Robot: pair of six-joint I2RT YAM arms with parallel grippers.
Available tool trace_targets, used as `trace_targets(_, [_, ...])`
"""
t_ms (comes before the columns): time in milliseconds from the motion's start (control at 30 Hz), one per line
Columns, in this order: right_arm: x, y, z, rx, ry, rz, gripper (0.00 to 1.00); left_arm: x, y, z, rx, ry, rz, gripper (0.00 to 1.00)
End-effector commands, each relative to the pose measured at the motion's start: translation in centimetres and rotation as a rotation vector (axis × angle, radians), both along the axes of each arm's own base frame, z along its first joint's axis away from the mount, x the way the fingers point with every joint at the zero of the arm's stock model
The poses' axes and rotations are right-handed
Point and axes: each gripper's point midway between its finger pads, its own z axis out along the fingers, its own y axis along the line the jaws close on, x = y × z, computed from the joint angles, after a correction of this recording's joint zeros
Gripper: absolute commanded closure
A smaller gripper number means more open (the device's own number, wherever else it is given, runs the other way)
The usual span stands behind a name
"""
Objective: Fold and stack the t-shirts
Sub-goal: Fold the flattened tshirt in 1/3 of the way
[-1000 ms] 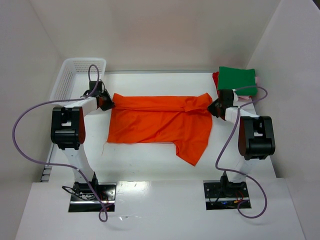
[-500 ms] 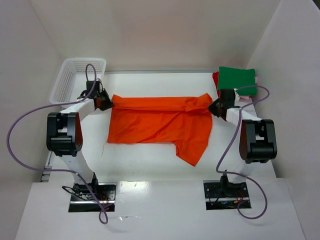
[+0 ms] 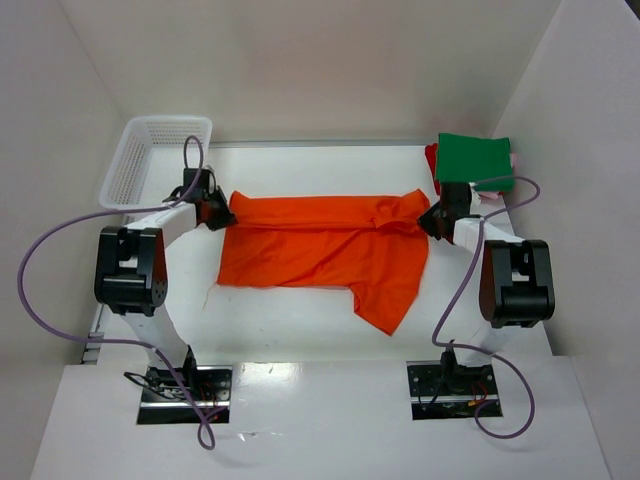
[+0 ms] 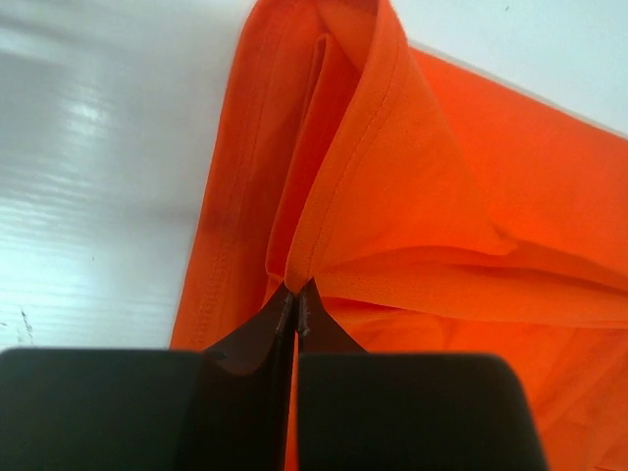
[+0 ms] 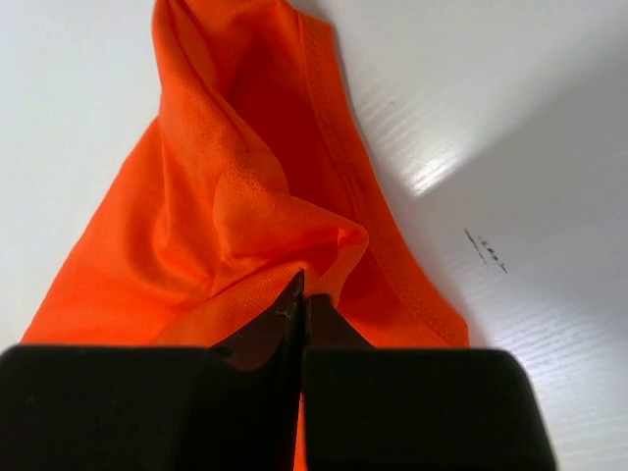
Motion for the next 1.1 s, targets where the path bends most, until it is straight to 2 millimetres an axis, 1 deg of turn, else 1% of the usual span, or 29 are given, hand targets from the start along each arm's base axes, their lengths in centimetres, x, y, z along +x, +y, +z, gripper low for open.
trace_targets(0, [-0.7,-1.5,0.8,-0.03,-0.011,-0.056,1.0,-0.5,0.4,0.9,0.014,-0.009,0.053,1.0])
trace_targets(67, [-0.7,-1.4,0.8,-0.024,-0.012,-0.062,1.0,-0.9,0.4,0.5,0.015,0.002,0.053,1.0])
trace_targets(100, [-0.7,-1.4,0.8,-0.024,-0.012,-0.062,0.96,-0.8,0.6,0.5,0.018,0.003,0.071,1.0])
trace_targets(133, [-0.7,-1.4,0.8,-0.024,-0.012,-0.062,0.94,-1.0,0.8,0.3,0.026,0.012,0.078,1.0])
trace_targets(200, [-1.0,-1.6,0.2,-0.03,0.008,-0.068,0.94,-1.2,0.9,0.3,0.027,0.013,0.092,0.98])
trace_targets(233, [-1.0,-1.6,0.2,-0.03,0.008,-0.068,0.9,-1.2,0.9,0.3,0.027,0.013,0.092,0.86])
trace_targets(300, [-1.0,-1.6,0.2,-0.03,0.008,-0.068,0.82,-1.5,0.9,0.5,0.027,0.012,0.092,0.77])
trace_targets(333, [-1.1,-1.6,0.1,-0.03,0.018,-0.068,0.73,-1.4,0.7,0.9,0.017,0.001,0.084,0.72])
trace_targets(367, [-0.9,-1.6,0.4,-0.03,0.009,-0.068,0.7,-1.4,0.7,0.9,0.01,0.003,0.092,0.65])
trace_targets(400, [-0.9,-1.6,0.4,-0.036,0.009,-0.062,0.67,-1.4,0.7,1.4,0.009,-0.01,0.092,0.62])
trace_targets(433, [-0.6,-1.6,0.8,-0.036,0.0,-0.062,0.66,-0.9,0.4,2.4,-0.004,-0.038,0.082,0.58])
trace_targets(467, [-0.5,-1.6,1.3,-0.037,-0.014,-0.062,0.62,-0.7,0.0,2.8,-0.022,-0.046,0.067,0.52])
trace_targets(500, [-0.5,-1.7,1.3,-0.043,-0.013,-0.056,0.6,-0.2,-0.2,3.3,-0.033,-0.066,0.058,0.41])
trace_targets(533, [-0.2,-1.7,2.2,-0.043,-0.037,-0.056,0.58,0.3,-0.9,4.2,-0.043,-0.086,0.04,0.37])
trace_targets(567, [0.1,-1.7,3.2,-0.044,-0.068,-0.057,0.52,0.7,-1.4,4.9,-0.065,-0.106,0.02,0.32])
trace_targets(633, [0.1,-1.8,4.0,-0.05,-0.088,-0.064,0.48,1.3,-1.8,6.0,-0.081,-0.139,-0.008,0.21])
trace_targets(667, [0.4,-1.9,4.7,-0.057,-0.105,-0.058,0.45,1.7,-2.5,6.8,-0.089,-0.158,-0.028,0.15])
trace_targets(700, [0.6,-2.1,5.6,-0.071,-0.127,-0.061,0.45,1.8,-2.9,7.1,-0.103,-0.171,-0.043,0.13])
trace_targets(733, [0.8,-2.1,5.8,-0.071,-0.138,-0.061,0.45,2.3,-3.5,7.9,-0.105,-0.202,-0.056,0.12])
trace_targets(767, [1.1,-2.2,6.3,-0.079,-0.149,-0.054,0.43,2.5,-3.8,7.6,-0.117,-0.203,-0.069,0.12])
trace_targets(800, [1.7,-2.2,7.1,-0.088,-0.173,-0.048,0.39,2.8,-4.5,7.6,-0.125,-0.207,-0.088,0.1])
trace_targets(833, [1.9,-2.2,7.2,-0.088,-0.174,-0.048,0.37,3.3,-4.7,8.0,-0.133,-0.223,-0.098,0.1])
trace_targets(867, [2.5,-2.3,8.2,-0.095,-0.198,-0.044,0.35,3.5,-5.2,7.9,-0.134,-0.221,-0.107,0.1])
trace_targets(900, [2.9,-2.3,8.0,-0.103,-0.192,-0.036,0.34,3.8,-5.2,7.2,-0.134,-0.207,-0.106,0.1])
trace_targets(933, [3.2,-2.5,7.4,-0.11,-0.177,-0.044,0.3,4.3,-5.2,7.4,-0.134,-0.219,-0.107,0.1])
trace_targets(967, [3.9,-2.6,7.7,-0.117,-0.185,-0.038,0.28,4.8,-5.5,7.4,-0.126,-0.224,-0.106,0.1])
trace_targets(1000, [4.3,-2.6,7.6,-0.117,-0.183,-0.038,0.24,5.0,-5.3,6.4,-0.117,-0.21,-0.096,0.1])
trace_targets(1033, [5.0,-2.7,7.1,-0.127,-0.171,-0.029,0.18,5.5,-5.0,6.2,-0.102,-0.212,-0.081,0.1])
trace_targets(1067, [5.3,-2.7,6.8,-0.135,-0.164,-0.021,0.18,5.9,-4.9,6.1,-0.095,-0.213,-0.073,0.1])
